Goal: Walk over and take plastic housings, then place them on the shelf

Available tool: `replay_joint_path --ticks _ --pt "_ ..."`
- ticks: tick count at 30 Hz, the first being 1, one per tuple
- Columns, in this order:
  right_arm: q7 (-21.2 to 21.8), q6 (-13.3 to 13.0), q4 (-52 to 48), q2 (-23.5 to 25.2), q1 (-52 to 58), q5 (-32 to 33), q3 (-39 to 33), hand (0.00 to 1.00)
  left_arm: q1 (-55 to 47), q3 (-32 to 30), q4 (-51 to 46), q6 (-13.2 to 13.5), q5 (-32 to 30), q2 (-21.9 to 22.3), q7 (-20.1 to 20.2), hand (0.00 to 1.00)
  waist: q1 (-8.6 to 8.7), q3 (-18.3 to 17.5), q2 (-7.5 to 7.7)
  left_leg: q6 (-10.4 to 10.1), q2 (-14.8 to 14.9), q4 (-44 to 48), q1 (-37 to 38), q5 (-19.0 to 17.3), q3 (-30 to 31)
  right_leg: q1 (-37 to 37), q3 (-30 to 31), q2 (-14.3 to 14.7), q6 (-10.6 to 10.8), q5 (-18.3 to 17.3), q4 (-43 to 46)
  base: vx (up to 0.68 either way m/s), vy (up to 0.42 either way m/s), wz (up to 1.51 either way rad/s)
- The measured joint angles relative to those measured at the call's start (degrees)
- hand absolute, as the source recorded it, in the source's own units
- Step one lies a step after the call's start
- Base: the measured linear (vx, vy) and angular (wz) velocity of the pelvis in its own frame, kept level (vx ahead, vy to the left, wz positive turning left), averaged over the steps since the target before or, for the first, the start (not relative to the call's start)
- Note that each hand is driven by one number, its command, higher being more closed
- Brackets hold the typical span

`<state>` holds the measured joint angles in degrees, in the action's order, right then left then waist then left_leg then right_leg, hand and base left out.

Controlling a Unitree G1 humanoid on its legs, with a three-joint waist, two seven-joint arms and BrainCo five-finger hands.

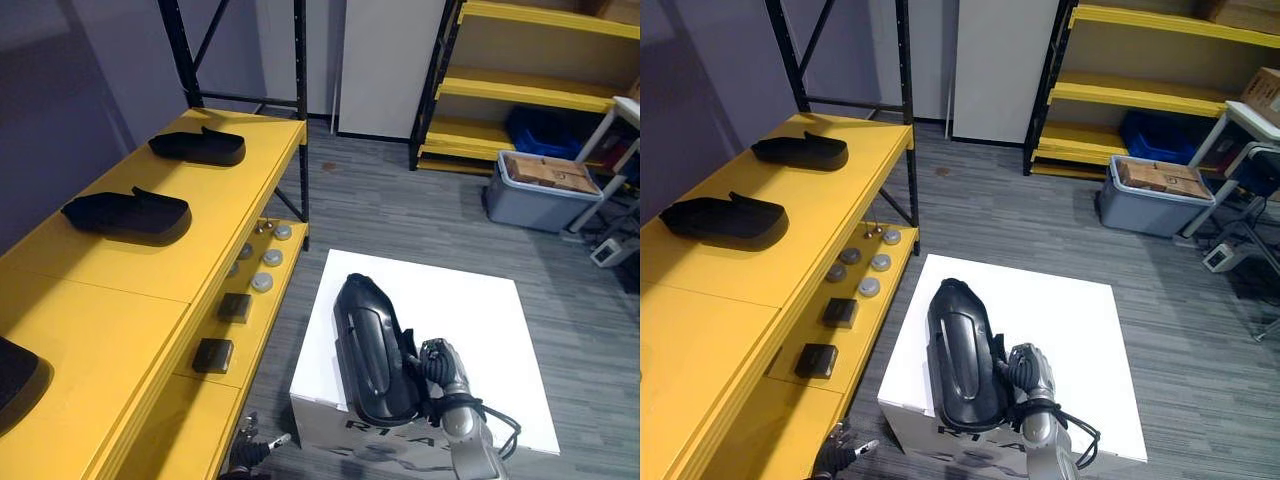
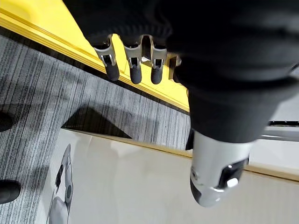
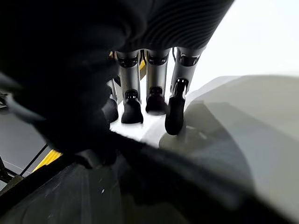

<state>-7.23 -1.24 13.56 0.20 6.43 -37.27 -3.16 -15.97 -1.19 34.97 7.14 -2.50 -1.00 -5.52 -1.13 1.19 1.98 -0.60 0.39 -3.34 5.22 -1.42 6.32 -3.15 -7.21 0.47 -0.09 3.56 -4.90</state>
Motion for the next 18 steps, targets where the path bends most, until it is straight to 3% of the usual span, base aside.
replay_joint_path --ticks 13,18 --pt "-0.9 0.0 -1.8 0.2 -0.1 4.7 3.4 1.0 0.3 0.4 -1.1 0.0 0.0 -1.4 -0.4 0.0 0.04 -0.2 0.43 0.0 0.0 0.0 0.0 0.1 0.0 0.0 0.0 0.0 0.0 0.0 0.0 0.0 0.0 0.0" --pt "-2.7 0.1 -6.9 0.2 -0.2 5.3 3.2 1.0 0.0 0.3 -6.6 0.1 0.1 -1.6 -0.8 0.0 -0.53 0.3 0.43 0.0 0.0 0.1 -0.1 0.1 0.0 0.0 0.4 0.0 0.0 0.0 0.0 0.0 0.0 0.0"
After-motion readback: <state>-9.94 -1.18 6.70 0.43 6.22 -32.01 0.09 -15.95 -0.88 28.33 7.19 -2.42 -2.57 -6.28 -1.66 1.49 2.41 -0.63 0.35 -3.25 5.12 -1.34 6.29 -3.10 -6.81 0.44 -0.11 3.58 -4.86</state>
